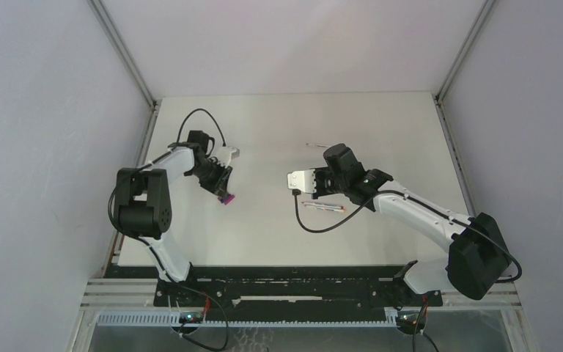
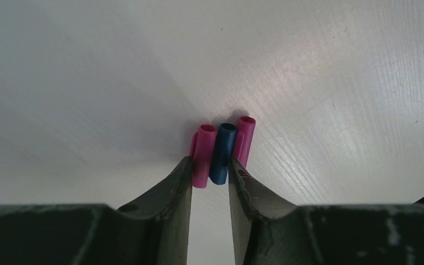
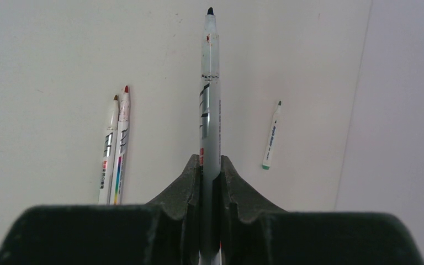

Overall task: Open the pen caps
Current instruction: Place the pen cap at the center of the board.

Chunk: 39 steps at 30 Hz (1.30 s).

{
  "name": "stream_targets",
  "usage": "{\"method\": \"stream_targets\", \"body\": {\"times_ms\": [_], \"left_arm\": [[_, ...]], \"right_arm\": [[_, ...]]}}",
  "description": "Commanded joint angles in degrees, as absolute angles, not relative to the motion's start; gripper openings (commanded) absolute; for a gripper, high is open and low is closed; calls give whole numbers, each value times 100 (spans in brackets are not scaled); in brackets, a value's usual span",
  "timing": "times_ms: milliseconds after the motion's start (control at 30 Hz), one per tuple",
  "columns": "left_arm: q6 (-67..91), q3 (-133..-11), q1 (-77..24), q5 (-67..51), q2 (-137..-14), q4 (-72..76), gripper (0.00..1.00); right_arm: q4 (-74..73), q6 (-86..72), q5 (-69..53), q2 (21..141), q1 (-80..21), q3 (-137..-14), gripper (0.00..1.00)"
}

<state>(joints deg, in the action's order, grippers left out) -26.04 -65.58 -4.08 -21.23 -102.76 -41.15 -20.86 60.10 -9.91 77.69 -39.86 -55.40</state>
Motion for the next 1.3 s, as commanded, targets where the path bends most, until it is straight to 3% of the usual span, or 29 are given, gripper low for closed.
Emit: {"method": "stream_targets", "body": {"times_ms": [0,500,867,1267], "left_arm": [[-2541,-6717,-320,-2259,-10159,-4027,35],[-2393,-6663,-128,-2265,-9710,-3844,38],[-2365,-6592,-113,-2329,-9488,-3772,48],[-2322,-6582,-111,-2347,-9495,-3731,51]], "right_arm": [[-2022,6088,-967,7708,-4030,-5572,0],[-2229,6032,-949,7881,-4026,-5678,0],[-2745,5754,-1379,8221,-3605,-6003,0],[-4099,5225,-2044,9136,-2956,-6739,0]]}}
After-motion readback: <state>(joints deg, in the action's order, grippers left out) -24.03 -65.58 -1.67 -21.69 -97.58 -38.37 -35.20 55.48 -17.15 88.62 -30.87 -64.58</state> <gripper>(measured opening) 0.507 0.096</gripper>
